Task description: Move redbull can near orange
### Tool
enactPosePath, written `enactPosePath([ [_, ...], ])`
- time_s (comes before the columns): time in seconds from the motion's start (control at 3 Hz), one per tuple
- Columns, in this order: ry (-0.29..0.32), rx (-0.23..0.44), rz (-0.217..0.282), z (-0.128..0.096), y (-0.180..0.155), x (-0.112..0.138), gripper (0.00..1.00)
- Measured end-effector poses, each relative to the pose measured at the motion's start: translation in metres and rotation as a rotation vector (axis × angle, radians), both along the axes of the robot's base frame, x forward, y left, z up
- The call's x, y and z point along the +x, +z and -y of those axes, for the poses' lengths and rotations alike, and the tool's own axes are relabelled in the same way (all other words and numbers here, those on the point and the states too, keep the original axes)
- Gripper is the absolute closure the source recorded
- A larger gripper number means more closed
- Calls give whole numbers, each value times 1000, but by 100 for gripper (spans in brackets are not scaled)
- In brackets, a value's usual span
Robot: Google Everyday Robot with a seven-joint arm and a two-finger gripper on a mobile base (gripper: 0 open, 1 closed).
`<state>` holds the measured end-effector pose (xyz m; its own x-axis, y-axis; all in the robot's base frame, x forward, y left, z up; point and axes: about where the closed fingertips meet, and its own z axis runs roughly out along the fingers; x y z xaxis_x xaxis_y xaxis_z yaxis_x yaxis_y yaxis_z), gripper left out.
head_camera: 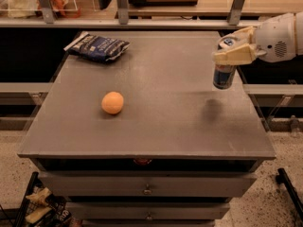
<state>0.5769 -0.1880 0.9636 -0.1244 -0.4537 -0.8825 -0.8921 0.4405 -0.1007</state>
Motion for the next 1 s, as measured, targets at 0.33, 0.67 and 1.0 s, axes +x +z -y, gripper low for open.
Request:
enactPosePath([
  [0.33, 0, 18, 2, 0, 2, -1, 100],
  [0.67, 95, 52, 15, -28, 16, 3, 100],
  [1.0, 249, 93, 20, -76, 28, -4, 100],
])
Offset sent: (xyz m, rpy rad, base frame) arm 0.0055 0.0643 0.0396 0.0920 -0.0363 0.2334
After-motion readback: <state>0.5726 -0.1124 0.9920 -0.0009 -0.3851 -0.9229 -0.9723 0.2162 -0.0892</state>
